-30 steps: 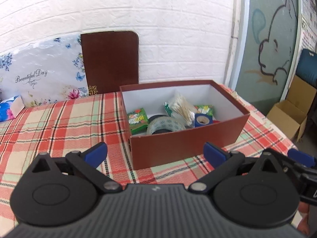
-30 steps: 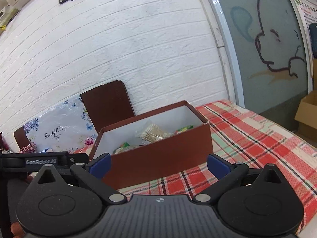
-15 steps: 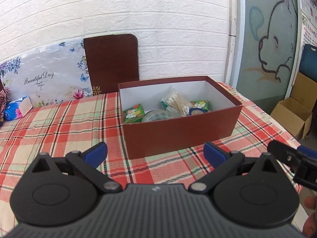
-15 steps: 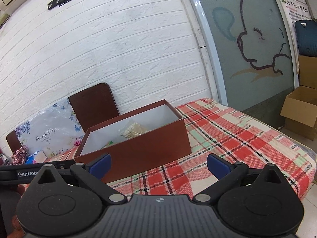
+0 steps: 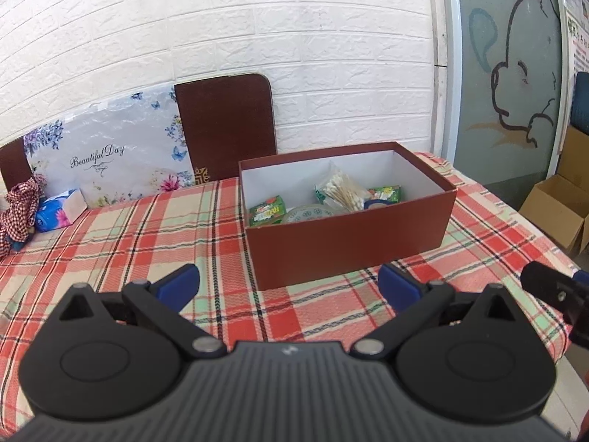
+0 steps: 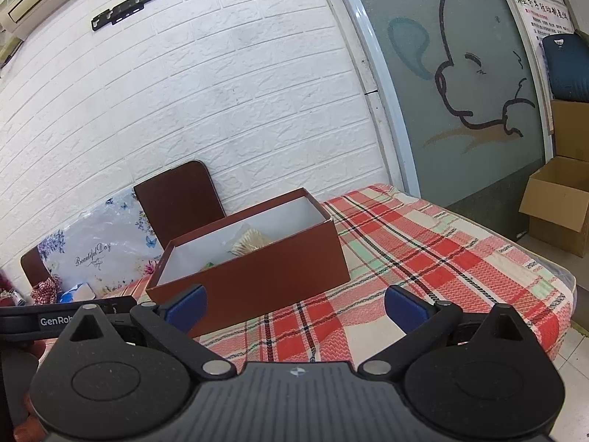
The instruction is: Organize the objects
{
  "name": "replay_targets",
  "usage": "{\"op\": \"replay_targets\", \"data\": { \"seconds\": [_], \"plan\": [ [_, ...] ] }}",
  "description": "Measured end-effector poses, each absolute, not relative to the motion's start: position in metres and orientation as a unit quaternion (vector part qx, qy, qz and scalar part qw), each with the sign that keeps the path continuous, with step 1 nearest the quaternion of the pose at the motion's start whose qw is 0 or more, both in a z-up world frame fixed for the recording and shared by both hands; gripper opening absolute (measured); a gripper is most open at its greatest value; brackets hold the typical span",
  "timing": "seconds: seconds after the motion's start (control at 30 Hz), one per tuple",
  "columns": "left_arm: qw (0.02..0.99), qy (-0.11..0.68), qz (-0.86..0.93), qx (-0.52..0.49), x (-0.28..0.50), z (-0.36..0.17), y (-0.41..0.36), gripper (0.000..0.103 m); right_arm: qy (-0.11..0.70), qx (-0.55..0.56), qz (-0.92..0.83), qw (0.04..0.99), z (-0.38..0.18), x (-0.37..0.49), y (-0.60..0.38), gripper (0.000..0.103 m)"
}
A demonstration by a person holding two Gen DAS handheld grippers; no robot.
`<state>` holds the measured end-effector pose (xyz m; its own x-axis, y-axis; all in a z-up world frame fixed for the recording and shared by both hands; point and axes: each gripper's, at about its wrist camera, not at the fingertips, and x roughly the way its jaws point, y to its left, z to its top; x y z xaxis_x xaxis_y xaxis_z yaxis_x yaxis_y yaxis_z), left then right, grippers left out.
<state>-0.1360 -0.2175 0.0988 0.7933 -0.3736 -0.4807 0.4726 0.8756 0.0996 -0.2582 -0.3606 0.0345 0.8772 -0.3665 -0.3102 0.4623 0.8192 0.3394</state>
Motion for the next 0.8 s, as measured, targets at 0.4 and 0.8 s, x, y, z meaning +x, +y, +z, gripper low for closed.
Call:
{"op": "replay_targets", "data": {
  "seconds": [0.4, 0.8],
  "plan": [
    [0.931, 0.269, -0.227, 0.099, -0.138, 0.092, -0.214, 0.103, 0.117, 0.214, -0.208, 0.947, 0.033, -0.269, -0.360, 0.103],
    [0.933, 0.269, -0.210, 0.112, -0.118, 0.086, -0.212, 0.103, 0.151, 0.210, -0.185, 0.948, 0.028, -0.239, -0.361, 0.103]
  ]
}}
